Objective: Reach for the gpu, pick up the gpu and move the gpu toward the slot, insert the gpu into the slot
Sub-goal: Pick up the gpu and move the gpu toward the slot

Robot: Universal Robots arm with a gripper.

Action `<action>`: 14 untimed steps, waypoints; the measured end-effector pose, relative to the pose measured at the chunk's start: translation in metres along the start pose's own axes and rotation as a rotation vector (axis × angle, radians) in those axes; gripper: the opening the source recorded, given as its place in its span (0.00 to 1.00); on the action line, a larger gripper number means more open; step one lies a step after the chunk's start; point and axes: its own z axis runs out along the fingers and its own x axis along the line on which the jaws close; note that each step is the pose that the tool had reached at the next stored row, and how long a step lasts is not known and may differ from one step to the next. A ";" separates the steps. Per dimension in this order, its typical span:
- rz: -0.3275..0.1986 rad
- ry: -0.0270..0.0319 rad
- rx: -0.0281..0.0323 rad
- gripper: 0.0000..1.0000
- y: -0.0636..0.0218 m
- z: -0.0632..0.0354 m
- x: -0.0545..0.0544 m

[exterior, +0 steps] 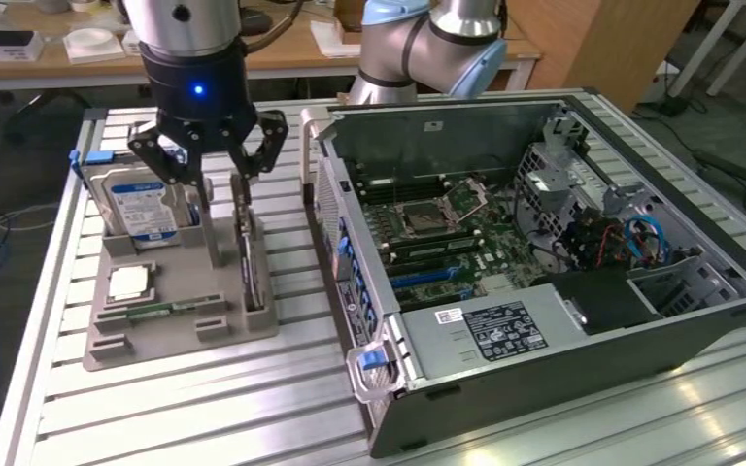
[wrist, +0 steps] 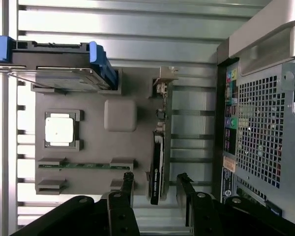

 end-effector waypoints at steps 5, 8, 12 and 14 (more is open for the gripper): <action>0.011 -0.0005 0.0002 0.48 -0.0022 0.0090 0.000; 0.019 -0.0008 0.0004 0.48 -0.0040 0.0144 0.000; 0.027 -0.0014 0.0006 0.48 -0.0068 0.0216 0.000; 0.035 -0.0021 0.0008 0.48 -0.0080 0.0252 0.000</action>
